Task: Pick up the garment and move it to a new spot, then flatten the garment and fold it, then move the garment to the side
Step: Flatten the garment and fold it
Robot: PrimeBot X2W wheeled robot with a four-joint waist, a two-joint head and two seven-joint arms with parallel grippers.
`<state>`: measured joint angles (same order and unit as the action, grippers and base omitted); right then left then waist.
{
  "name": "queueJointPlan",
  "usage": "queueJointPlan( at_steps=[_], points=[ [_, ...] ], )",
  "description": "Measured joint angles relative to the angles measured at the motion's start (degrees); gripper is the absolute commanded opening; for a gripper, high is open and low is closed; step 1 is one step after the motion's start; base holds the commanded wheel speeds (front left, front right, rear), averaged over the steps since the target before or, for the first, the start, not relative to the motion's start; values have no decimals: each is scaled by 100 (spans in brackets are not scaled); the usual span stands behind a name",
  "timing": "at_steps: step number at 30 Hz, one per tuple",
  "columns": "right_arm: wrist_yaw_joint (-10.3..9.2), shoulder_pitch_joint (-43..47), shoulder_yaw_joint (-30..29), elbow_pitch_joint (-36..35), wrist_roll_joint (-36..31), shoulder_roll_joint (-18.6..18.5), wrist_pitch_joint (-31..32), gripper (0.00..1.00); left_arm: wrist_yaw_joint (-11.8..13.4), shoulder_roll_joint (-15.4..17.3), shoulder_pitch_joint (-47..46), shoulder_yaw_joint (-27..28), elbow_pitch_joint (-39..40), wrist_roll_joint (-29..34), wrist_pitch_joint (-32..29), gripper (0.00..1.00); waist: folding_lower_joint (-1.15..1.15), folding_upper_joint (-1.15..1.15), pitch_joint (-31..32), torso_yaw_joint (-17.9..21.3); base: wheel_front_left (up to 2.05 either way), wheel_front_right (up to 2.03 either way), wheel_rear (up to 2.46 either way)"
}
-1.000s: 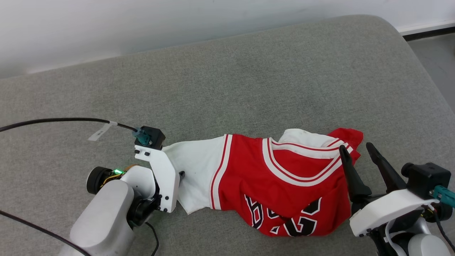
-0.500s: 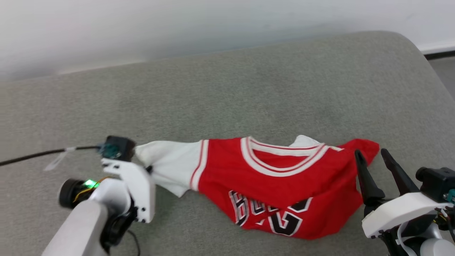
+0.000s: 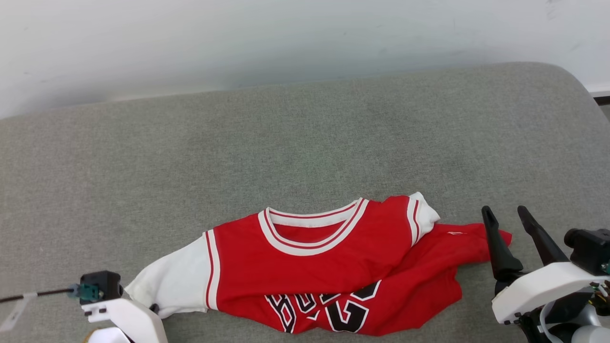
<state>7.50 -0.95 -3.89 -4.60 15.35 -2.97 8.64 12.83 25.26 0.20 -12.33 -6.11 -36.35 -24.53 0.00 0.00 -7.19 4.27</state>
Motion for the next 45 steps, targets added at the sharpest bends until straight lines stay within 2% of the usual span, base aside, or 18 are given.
queueJointPlan(
  at_steps=[3,4,10,18,22,27,34,40,45],
  points=[
    [0,33,-55,-24,0,0,43,100,33,-112,186,-5,56,-73,105,2,0,0,58,-6,0,0,0],
    [0,45,-76,-37,1,-1,51,100,31,-163,197,-20,75,-67,181,100,0,0,81,-11,0,0,0],
    [0,186,-212,-102,34,0,149,100,-105,-443,69,-185,130,59,713,100,0,0,245,-52,0,0,0],
    [0,375,-421,-99,167,0,404,100,-326,-683,-273,-365,282,490,1892,100,0,0,464,-39,0,0,0],
    [0,475,-670,16,282,2,694,100,-421,-808,-391,-460,403,655,2379,100,0,0,521,-118,0,0,0],
    [0,452,-1021,285,305,-13,1360,100,-471,-933,-520,-556,536,825,2851,100,0,0,512,-308,0,0,0],
    [-1,107,-1117,754,547,-463,2460,100,-453,-1033,-681,-625,745,954,3151,100,0,0,362,-650,0,0,0],
    [0,-437,-665,1090,778,-870,3256,100,-474,-1099,-898,-712,808,995,3214,100,0,0,31,-892,0,0,0],
    [0,-743,-281,1505,926,-1159,3669,100,-485,-1135,-1001,-735,743,994,3278,100,0,0,-208,-1085,0,0,0]
  ],
)
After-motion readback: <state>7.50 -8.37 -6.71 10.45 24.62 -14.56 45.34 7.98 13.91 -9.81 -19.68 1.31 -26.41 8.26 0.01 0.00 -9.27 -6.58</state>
